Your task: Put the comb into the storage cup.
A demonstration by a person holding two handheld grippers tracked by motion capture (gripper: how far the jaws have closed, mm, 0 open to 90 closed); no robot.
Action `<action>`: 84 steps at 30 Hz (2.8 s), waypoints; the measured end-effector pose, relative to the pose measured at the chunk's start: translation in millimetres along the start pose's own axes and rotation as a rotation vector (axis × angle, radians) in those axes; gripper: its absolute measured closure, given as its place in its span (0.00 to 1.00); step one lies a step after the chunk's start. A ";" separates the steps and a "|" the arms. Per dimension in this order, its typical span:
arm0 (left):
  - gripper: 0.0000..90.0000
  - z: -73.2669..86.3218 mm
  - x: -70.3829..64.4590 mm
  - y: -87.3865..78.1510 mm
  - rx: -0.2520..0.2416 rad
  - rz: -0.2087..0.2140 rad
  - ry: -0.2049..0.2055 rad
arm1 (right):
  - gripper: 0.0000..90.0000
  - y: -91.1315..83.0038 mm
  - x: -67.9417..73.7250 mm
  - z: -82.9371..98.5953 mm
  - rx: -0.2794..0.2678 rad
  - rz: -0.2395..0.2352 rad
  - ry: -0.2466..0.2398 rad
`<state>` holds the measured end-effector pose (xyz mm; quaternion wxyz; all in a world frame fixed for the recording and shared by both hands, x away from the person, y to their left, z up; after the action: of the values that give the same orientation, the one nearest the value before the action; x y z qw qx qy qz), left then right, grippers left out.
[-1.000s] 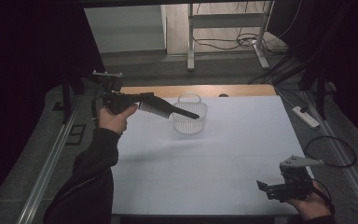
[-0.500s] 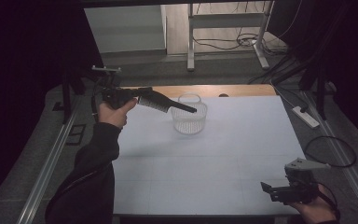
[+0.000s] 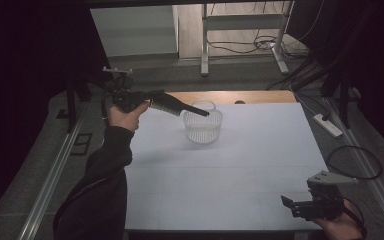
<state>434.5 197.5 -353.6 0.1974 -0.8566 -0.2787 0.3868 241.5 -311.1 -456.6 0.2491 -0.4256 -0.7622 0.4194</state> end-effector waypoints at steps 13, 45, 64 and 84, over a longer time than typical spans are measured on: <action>0.93 -6.9 8.8 25.5 0.023 -0.016 -0.027 | 0.00 -0.3 -0.3 0.3 -0.004 0.000 0.002; 0.93 -10.8 23.4 70.9 0.071 -0.057 -0.062 | 0.00 0.8 -0.2 0.2 0.009 -0.003 -0.004; 0.93 -9.7 27.4 86.0 0.083 -0.069 -0.072 | 0.00 0.8 -0.3 0.3 0.010 -0.009 -0.008; 0.93 -4.8 31.9 100.3 0.098 -0.067 -0.083 | 0.00 0.3 -1.0 0.6 0.008 -0.013 -0.006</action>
<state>488.2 140.0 -423.8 0.2405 -0.8192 -0.2959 0.4283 241.7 -312.2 -457.2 0.2515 -0.4182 -0.7640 0.4221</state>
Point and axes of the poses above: each handheld gripper's, and its own axes: y roughly forward along the jaws, z roughly out of its underside, x roughly to its left, the point moved 2 cm from there along y, roughly forward along the jaws, and after that the axes turned 12 degrees about x, right-handed, at the moved point
